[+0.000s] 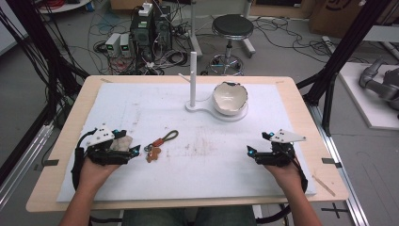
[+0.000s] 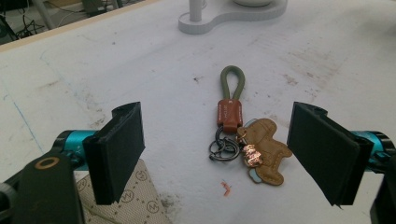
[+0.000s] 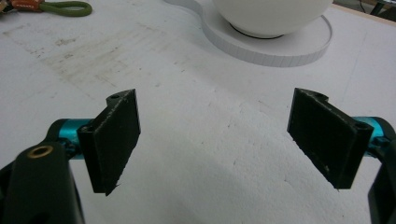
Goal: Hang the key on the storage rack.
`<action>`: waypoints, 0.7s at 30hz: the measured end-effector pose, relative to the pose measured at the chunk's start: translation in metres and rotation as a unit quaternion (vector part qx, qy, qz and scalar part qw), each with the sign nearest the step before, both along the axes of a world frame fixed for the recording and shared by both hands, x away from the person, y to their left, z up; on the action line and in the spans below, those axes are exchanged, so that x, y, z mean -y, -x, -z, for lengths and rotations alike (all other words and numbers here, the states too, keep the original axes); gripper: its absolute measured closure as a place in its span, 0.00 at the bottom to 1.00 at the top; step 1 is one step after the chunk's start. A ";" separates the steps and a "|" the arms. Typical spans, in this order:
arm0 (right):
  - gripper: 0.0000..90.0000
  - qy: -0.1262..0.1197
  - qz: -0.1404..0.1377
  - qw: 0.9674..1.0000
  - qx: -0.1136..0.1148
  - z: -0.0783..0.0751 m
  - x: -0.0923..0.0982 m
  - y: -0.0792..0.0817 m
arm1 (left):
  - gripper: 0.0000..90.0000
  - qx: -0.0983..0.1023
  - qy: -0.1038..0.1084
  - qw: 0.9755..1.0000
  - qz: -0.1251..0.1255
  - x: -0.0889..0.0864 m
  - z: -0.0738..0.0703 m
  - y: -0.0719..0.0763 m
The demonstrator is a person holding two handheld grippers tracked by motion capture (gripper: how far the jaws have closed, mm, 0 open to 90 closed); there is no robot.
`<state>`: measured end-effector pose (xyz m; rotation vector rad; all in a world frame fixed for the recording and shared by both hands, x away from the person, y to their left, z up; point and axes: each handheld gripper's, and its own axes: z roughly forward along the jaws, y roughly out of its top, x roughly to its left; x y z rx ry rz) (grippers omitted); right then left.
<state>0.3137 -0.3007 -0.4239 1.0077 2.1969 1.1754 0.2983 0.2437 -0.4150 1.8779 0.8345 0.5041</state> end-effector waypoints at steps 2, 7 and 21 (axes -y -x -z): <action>0.19 0.002 0.000 1.000 0.001 0.000 -0.001 0.000 | 0.21 0.001 0.000 1.000 -0.002 -0.001 -0.001 0.000; 0.19 0.003 -0.005 1.000 -0.001 0.001 -0.002 0.000 | 0.21 -0.001 0.001 1.000 -0.001 0.001 0.000 -0.001; 0.19 0.009 -0.005 1.000 0.004 0.000 -0.001 0.004 | 0.21 -0.003 0.002 1.000 0.005 0.006 0.000 -0.003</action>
